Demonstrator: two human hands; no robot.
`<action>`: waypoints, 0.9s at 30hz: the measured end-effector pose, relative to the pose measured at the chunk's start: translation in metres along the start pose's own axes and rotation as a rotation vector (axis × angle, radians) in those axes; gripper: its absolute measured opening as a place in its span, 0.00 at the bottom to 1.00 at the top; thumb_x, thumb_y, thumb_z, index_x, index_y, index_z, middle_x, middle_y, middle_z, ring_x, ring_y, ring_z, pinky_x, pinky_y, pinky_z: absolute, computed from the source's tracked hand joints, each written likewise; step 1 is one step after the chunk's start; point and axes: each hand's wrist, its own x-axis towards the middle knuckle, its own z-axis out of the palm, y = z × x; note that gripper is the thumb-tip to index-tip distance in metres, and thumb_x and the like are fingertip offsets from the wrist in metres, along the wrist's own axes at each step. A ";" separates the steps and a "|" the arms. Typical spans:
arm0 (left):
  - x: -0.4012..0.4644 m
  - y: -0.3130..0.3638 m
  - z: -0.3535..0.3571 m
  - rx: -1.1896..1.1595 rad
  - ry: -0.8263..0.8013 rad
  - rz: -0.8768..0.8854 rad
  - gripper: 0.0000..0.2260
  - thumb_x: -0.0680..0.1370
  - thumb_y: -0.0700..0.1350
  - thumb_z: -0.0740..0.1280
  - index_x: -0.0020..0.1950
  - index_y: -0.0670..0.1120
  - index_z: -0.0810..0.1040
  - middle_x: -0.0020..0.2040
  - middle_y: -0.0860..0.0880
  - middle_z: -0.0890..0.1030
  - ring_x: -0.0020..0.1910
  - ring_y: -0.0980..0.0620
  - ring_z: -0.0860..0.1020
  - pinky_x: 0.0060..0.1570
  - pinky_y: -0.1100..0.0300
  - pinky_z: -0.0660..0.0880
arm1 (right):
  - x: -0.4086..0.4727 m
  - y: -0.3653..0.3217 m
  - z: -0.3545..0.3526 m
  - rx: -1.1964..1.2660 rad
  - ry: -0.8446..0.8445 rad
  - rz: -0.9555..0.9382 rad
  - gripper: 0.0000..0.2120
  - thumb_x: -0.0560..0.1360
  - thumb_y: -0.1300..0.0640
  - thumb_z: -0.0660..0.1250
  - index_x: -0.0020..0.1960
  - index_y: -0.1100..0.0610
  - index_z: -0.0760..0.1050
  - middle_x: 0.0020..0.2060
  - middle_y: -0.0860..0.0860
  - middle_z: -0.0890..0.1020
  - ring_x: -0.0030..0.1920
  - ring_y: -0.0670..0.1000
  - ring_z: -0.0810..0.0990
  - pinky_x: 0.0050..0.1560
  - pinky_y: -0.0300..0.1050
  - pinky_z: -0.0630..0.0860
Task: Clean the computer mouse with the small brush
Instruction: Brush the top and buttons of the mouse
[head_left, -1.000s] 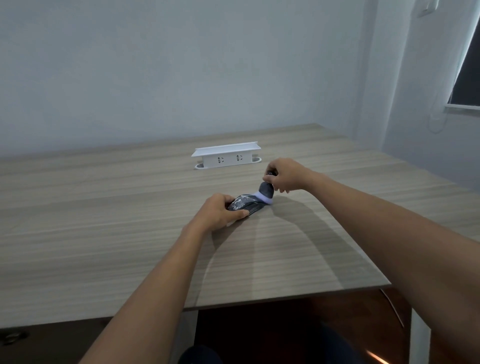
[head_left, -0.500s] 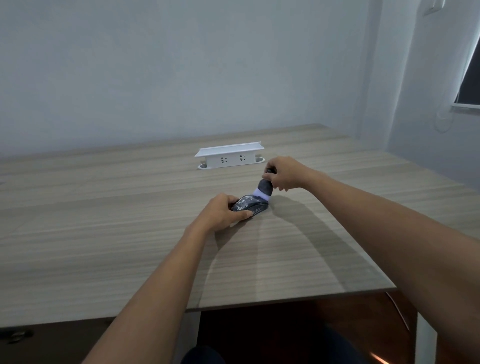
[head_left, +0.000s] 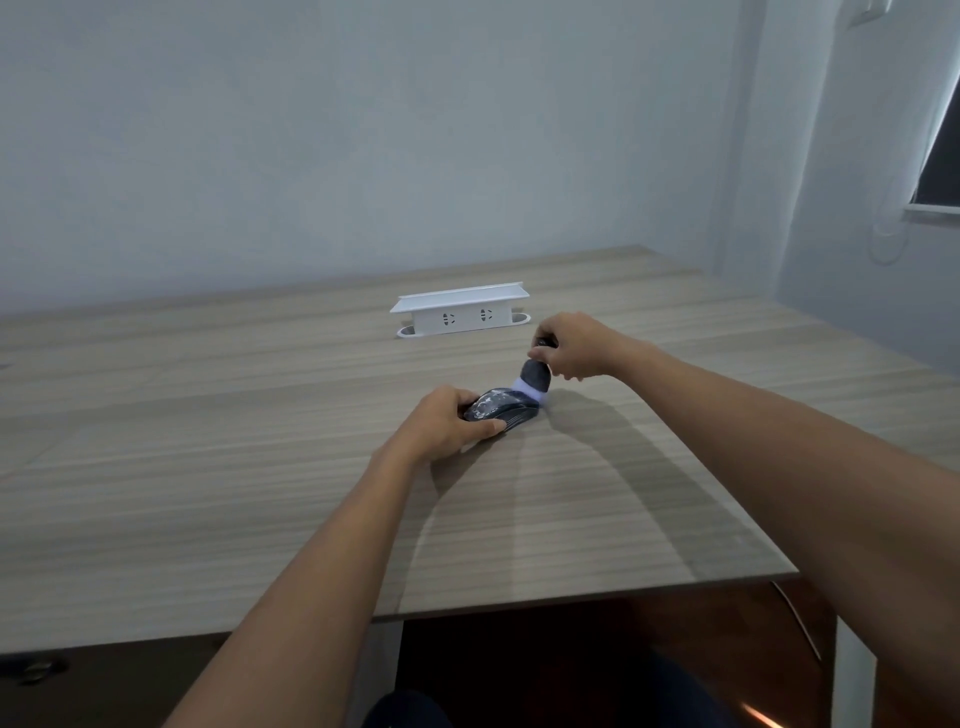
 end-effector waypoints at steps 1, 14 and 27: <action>0.000 0.000 0.000 -0.001 0.000 0.002 0.14 0.76 0.50 0.76 0.59 0.46 0.86 0.51 0.43 0.89 0.44 0.51 0.81 0.54 0.50 0.80 | -0.001 0.002 0.001 -0.006 0.000 0.007 0.09 0.80 0.58 0.64 0.50 0.63 0.80 0.37 0.60 0.84 0.24 0.50 0.76 0.23 0.39 0.73; 0.002 -0.003 0.002 -0.007 0.013 0.002 0.14 0.76 0.50 0.76 0.59 0.46 0.86 0.51 0.42 0.88 0.42 0.52 0.80 0.48 0.56 0.76 | -0.002 -0.006 -0.008 0.097 -0.024 -0.037 0.09 0.79 0.59 0.64 0.49 0.63 0.80 0.32 0.55 0.83 0.25 0.49 0.77 0.22 0.36 0.72; 0.000 -0.001 0.003 0.005 0.031 -0.001 0.15 0.76 0.50 0.75 0.60 0.46 0.86 0.48 0.43 0.88 0.40 0.52 0.79 0.44 0.59 0.73 | -0.003 -0.015 -0.012 0.180 -0.073 -0.056 0.09 0.79 0.59 0.65 0.49 0.64 0.80 0.34 0.58 0.84 0.25 0.49 0.78 0.24 0.38 0.74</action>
